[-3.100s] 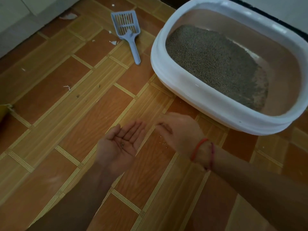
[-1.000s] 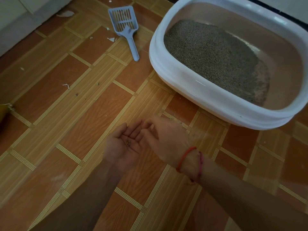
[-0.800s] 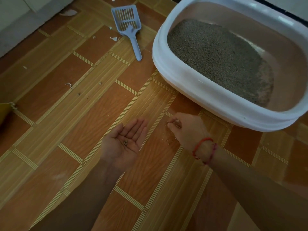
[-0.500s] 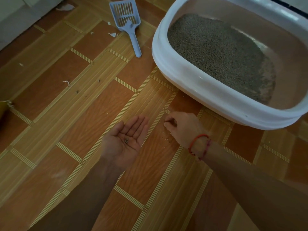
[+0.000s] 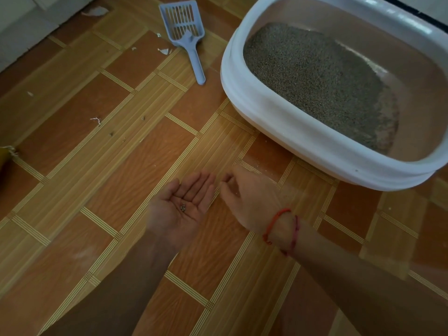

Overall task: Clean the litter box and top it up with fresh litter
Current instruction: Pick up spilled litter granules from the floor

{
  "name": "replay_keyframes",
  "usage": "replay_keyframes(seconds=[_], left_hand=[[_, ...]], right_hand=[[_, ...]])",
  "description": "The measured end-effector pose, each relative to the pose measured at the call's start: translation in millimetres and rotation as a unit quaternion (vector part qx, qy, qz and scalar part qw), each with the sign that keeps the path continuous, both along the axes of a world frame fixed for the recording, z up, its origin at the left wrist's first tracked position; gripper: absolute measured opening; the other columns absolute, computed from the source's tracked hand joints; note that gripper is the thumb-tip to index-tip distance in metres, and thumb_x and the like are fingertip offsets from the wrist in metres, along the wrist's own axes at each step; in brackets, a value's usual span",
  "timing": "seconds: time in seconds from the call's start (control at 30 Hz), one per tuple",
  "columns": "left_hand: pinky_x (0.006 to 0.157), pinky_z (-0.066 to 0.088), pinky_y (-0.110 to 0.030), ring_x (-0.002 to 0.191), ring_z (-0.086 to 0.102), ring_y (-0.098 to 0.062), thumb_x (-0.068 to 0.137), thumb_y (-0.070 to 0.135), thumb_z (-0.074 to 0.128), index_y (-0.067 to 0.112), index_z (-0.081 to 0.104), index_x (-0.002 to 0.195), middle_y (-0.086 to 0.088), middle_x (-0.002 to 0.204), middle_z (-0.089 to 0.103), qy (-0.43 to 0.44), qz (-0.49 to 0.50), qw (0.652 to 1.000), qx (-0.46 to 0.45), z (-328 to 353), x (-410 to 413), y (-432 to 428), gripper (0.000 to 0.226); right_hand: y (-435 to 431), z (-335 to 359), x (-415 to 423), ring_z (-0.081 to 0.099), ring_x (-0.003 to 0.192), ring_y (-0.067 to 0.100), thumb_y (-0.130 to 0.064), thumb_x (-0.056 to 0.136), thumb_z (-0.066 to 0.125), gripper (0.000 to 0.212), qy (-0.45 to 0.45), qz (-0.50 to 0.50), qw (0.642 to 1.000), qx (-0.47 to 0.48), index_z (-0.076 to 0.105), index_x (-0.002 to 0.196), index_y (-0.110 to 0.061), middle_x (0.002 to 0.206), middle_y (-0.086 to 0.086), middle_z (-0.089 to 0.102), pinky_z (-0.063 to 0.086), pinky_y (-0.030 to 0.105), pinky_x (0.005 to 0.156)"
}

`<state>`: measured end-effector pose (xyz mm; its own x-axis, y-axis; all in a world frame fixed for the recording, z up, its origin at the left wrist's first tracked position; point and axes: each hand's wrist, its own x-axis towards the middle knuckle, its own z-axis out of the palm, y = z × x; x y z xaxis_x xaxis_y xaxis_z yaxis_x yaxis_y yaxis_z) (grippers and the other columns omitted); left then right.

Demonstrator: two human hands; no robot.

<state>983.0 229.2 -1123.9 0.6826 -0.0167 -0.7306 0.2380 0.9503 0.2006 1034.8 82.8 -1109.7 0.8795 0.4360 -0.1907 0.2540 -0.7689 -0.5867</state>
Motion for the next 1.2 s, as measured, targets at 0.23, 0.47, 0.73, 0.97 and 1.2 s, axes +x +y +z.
replay_keyframes(seconds=[0.23,0.47,0.73,0.97,1.2], left_hand=[[0.091,0.058,-0.043,0.108,0.071,-0.03,0.105,0.029,0.03,-0.007,0.072,0.105,-0.022,0.118,0.07,-0.01,-0.06,0.998,-0.018,-3.0,-3.4,-5.3,0.055],[0.093,0.055,-0.046,0.102,0.073,-0.034,0.103,0.025,0.038,-0.007,0.076,0.09,-0.022,0.107,0.074,-0.006,-0.021,1.0,-0.011,-2.0,0.2,-1.4,0.052],[0.086,0.059,-0.048,0.102,0.073,-0.035,0.103,0.023,0.04,-0.009,0.076,0.086,-0.023,0.111,0.073,0.009,-0.002,1.0,-0.006,2.6,1.7,-1.3,0.051],[0.086,0.059,-0.047,0.102,0.073,-0.036,0.104,0.023,0.038,-0.009,0.077,0.087,-0.023,0.111,0.073,0.007,-0.001,1.0,0.001,1.1,1.1,0.6,0.053],[0.085,0.06,-0.046,0.1,0.073,-0.035,0.104,0.023,0.039,-0.009,0.077,0.085,-0.023,0.109,0.073,0.006,0.006,1.0,-0.001,0.7,-0.6,1.5,0.053]], right_hand=[[25.1,18.3,-31.7,0.063,0.072,0.017,-0.027,0.096,0.049,0.011,0.047,0.064,0.993,0.092,0.057,0.1,-0.021,0.079,-0.003,0.066,0.053,0.042,0.066],[1.8,9.6,-8.6,0.055,0.06,0.005,-0.033,0.092,0.057,0.007,0.004,-0.029,0.997,0.073,0.062,0.094,-0.029,0.065,-0.014,0.059,0.049,0.027,0.061],[-30.8,-23.8,36.0,0.06,0.068,0.002,-0.036,0.094,0.056,0.015,-0.002,-0.051,0.997,-0.065,0.068,0.1,-0.03,0.082,-0.016,0.066,0.055,0.026,0.064],[-19.6,-33.6,42.4,0.064,0.088,0.009,-0.036,0.092,0.059,0.013,-0.011,-0.025,0.996,-0.084,0.071,0.096,-0.032,0.093,-0.013,0.07,0.054,0.028,0.076],[-14.8,-31.2,41.5,0.064,0.087,0.02,-0.035,0.098,0.047,0.022,0.004,0.01,0.99,-0.142,0.065,0.104,-0.024,0.097,-0.002,0.069,0.054,0.036,0.075]])
